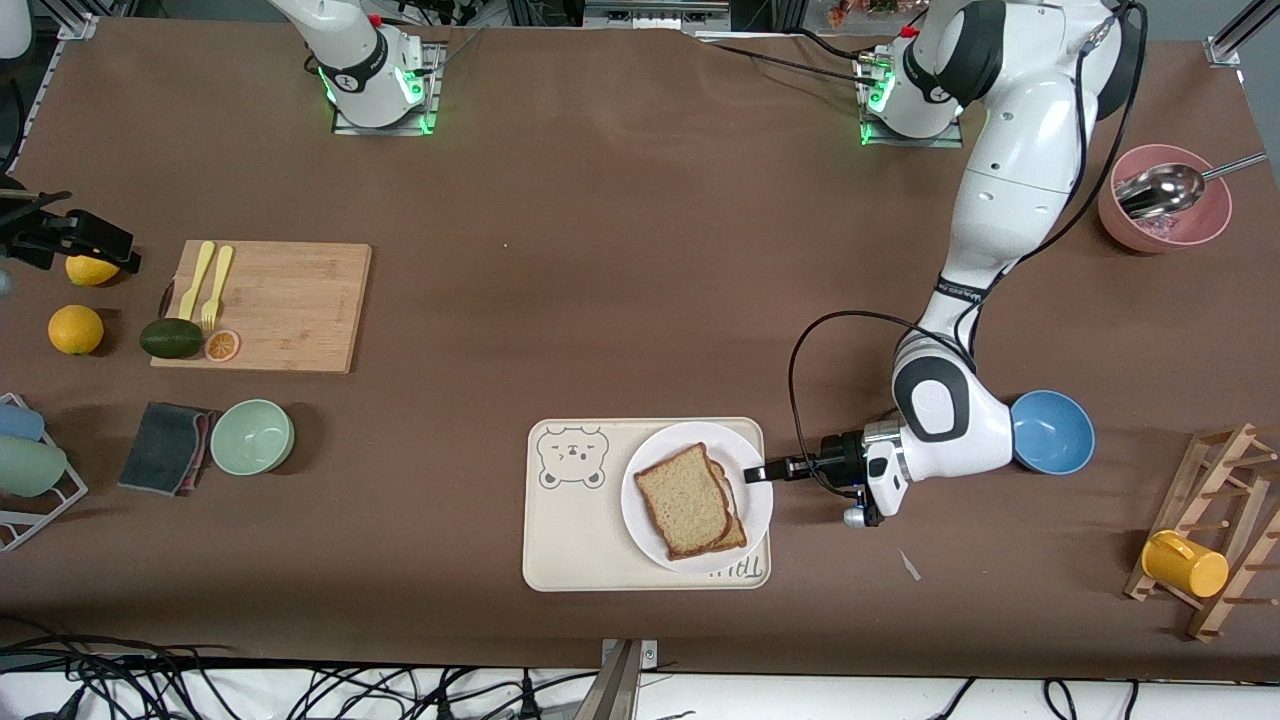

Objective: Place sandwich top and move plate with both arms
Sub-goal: 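Slide the plate with the left gripper onto the white bear tray, then open the left gripper to release the plate rim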

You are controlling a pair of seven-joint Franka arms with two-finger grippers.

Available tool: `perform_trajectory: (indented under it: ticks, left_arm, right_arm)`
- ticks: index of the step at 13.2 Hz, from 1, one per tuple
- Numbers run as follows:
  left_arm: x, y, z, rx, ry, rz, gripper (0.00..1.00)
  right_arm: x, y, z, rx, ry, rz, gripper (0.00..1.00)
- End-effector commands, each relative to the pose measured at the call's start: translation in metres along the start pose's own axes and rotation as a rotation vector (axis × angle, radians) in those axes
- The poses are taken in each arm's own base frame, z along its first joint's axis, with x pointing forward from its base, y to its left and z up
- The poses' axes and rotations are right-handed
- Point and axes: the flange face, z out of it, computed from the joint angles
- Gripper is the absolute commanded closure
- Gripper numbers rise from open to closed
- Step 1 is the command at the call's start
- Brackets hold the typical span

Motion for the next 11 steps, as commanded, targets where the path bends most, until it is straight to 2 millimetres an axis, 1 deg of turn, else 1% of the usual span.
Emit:
perform_trajectory:
  ticks: [1,2,3,4,6,8,9,11]
  left_arm:
    - [0.013,0.007,0.006,-0.004,0.004,-0.005,1.0]
    - [0.015,0.01,0.008,0.002,0.023,-0.01,1.0]
    - [0.016,0.006,0.009,0.011,0.035,-0.013,1.0]
    - [0.016,0.003,0.011,0.013,0.034,-0.015,1.0]
    - [0.013,0.005,0.019,0.016,0.025,-0.01,1.0]
    - [0.012,0.004,0.019,0.017,0.022,-0.011,1.0]
    - [0.012,0.004,0.019,0.019,0.023,-0.007,0.86]
    - [0.012,0.004,0.019,0.018,0.022,-0.004,0.47]
  right_arm:
    - [0.0,0.003,-0.005,-0.008,-0.002,0.01,0.0]
    - [0.0,0.003,-0.005,-0.008,-0.002,0.01,0.0]
    - [0.0,0.003,-0.005,-0.008,-0.002,0.01,0.0]
    - [0.0,0.003,-0.005,-0.008,-0.002,0.01,0.0]
    - [0.0,0.003,-0.005,-0.008,-0.002,0.01,0.0]
    - [0.0,0.004,-0.005,-0.008,-0.002,0.012,0.0]
    - [0.0,0.003,-0.005,-0.008,-0.002,0.01,0.0]
    - [0.0,0.003,-0.005,-0.008,-0.002,0.01,0.0]
